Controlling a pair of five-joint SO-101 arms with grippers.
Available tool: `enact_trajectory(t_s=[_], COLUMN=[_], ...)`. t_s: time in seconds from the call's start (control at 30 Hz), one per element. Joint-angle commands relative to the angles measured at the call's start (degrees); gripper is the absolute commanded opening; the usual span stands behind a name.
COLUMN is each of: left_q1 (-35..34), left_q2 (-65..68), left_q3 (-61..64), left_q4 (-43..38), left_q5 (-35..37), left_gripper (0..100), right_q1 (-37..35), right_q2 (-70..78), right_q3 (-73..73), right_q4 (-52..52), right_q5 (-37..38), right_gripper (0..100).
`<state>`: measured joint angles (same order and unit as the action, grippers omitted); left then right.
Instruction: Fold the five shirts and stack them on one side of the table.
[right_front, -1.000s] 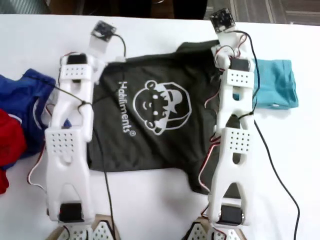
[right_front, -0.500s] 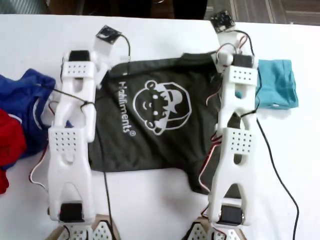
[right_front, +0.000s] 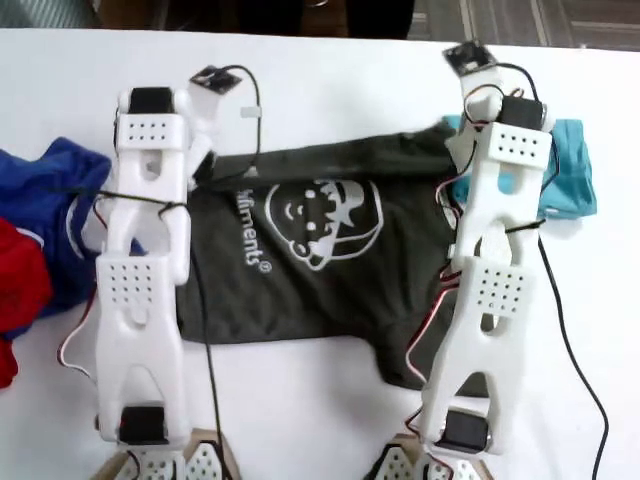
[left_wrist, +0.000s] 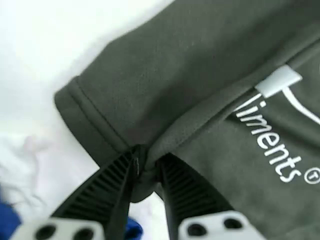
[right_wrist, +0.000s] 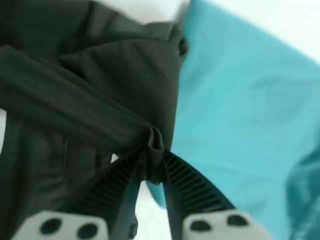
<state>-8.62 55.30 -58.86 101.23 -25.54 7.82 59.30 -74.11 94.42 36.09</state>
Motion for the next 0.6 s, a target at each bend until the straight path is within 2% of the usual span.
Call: enact_trajectory(t_s=[0.0, 0.33, 0.57], left_q1=[1.8, 4.0, 4.0], left_q2=[-6.9, -24.5, -37.5], left_q3=[5.4, 25.3, 45.1], left_q4=[1.1, -0.5, -8.1], left_q5=[0.0, 0.1, -0.2], left_gripper=[3, 3, 3], right_q1=[2.1, 6.5, 8.0], right_q2=[-5.6, -7.1, -14.0], right_q3=[-0.4, 0.0, 2.6], right_q4=[2.9, 6.7, 6.9], right_q5=[1.5, 2.9, 3.0], right_gripper=[2.0, 2.0, 2.0])
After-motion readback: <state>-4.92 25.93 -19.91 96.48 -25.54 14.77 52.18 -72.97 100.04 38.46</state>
